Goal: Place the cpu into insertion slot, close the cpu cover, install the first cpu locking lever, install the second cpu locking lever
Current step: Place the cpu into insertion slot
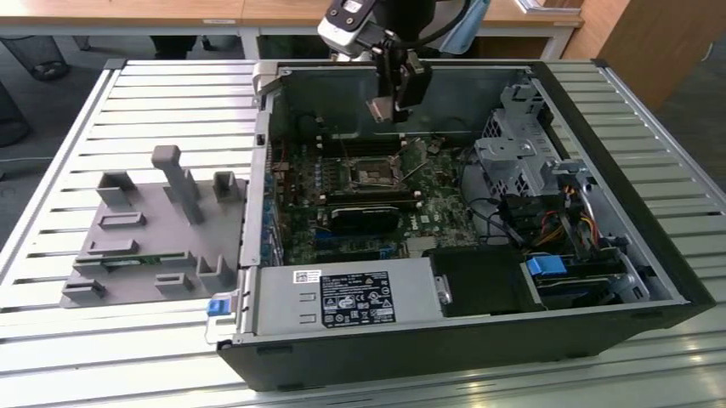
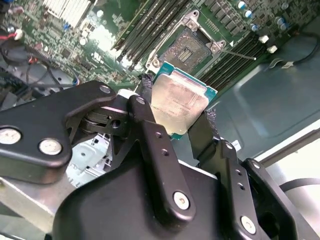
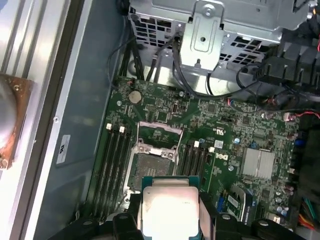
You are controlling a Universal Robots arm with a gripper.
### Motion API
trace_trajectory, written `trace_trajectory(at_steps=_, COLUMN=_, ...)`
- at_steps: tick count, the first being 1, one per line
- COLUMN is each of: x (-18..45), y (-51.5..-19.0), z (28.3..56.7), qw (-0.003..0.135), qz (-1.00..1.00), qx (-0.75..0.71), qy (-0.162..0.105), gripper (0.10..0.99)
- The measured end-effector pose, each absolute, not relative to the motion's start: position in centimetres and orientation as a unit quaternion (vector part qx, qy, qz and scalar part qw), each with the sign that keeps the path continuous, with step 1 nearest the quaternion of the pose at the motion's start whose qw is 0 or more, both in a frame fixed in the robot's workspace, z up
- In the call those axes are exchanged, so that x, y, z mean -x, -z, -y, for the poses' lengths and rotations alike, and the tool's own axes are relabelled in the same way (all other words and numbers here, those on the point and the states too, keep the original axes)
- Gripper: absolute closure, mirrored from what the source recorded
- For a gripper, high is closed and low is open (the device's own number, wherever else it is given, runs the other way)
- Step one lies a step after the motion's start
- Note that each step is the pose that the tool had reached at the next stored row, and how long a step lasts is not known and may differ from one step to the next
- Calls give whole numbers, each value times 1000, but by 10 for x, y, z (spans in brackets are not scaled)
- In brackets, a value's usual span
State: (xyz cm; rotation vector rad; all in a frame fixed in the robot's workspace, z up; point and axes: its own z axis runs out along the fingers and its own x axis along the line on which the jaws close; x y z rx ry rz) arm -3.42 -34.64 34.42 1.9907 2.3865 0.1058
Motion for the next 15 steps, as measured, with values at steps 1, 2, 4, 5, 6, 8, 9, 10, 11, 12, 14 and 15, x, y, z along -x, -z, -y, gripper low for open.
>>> trace_trajectory(at_steps=1, x=34, y=-343, z=346, qw=16, qz=-764, qx=-644, qy=-34, gripper=549)
trace_trajectory(at_steps=2, x=34, y=-341, z=346, qw=15, qz=-762, qx=-647, qy=-33, gripper=549)
trace_trajectory(at_steps=4, x=34, y=-338, z=344, qw=14, qz=-757, qx=-653, qy=-32, gripper=549)
trace_trajectory(at_steps=5, x=34, y=-336, z=344, qw=14, qz=-754, qx=-656, qy=-31, gripper=549)
trace_trajectory(at_steps=6, x=34, y=-334, z=343, qw=13, qz=-751, qx=-659, qy=-31, gripper=549)
trace_trajectory(at_steps=8, x=34, y=-331, z=342, qw=13, qz=-745, qx=-666, qy=-29, gripper=549)
trace_trajectory(at_steps=9, x=34, y=-329, z=341, qw=12, qz=-743, qx=-669, qy=-29, gripper=549)
trace_trajectory(at_steps=10, x=34, y=-327, z=341, qw=12, qz=-740, qx=-672, qy=-28, gripper=549)
trace_trajectory(at_steps=11, x=34, y=-325, z=340, qw=12, qz=-736, qx=-676, qy=-28, gripper=549)
trace_trajectory(at_steps=12, x=34, y=-324, z=340, qw=12, qz=-733, qx=-680, qy=-28, gripper=549)
trace_trajectory(at_steps=14, x=34, y=-320, z=339, qw=12, qz=-725, qx=-688, qy=-27, gripper=549)
trace_trajectory(at_steps=15, x=34, y=-318, z=339, qw=12, qz=-721, qx=-692, qy=-27, gripper=549)
